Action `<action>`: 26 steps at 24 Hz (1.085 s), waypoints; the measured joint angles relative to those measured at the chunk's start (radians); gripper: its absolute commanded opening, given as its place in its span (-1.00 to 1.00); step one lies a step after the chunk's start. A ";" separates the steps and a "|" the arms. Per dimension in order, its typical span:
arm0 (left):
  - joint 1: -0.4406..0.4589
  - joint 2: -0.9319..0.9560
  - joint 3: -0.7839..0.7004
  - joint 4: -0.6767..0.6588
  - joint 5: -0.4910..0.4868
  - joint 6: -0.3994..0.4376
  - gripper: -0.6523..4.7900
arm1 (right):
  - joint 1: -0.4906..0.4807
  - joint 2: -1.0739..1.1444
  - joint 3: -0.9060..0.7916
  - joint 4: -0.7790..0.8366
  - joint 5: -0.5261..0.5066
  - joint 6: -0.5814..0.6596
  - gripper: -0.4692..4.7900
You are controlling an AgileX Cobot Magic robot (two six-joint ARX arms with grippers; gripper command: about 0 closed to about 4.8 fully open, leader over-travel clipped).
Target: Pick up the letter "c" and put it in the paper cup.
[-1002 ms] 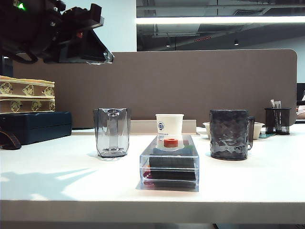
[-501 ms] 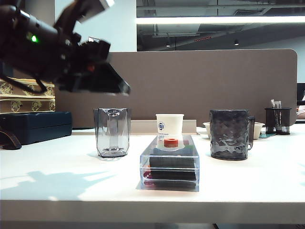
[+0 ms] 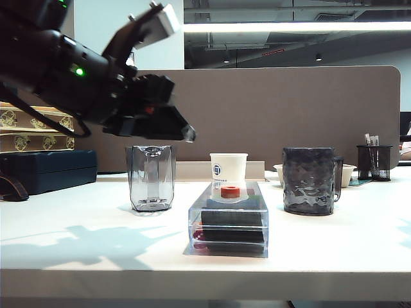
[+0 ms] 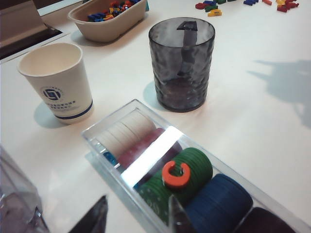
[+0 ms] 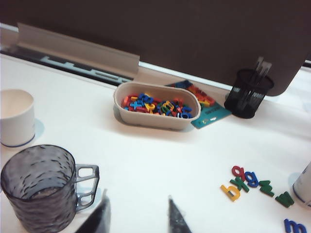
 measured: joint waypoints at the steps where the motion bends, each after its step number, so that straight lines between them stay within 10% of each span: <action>1: 0.000 0.028 0.023 0.000 0.005 0.004 -0.18 | 0.000 0.012 0.000 0.000 0.000 0.000 -0.25; 26: 0.000 0.163 0.067 0.016 0.113 0.006 -0.18 | 0.000 0.058 0.000 0.035 0.002 0.004 -0.25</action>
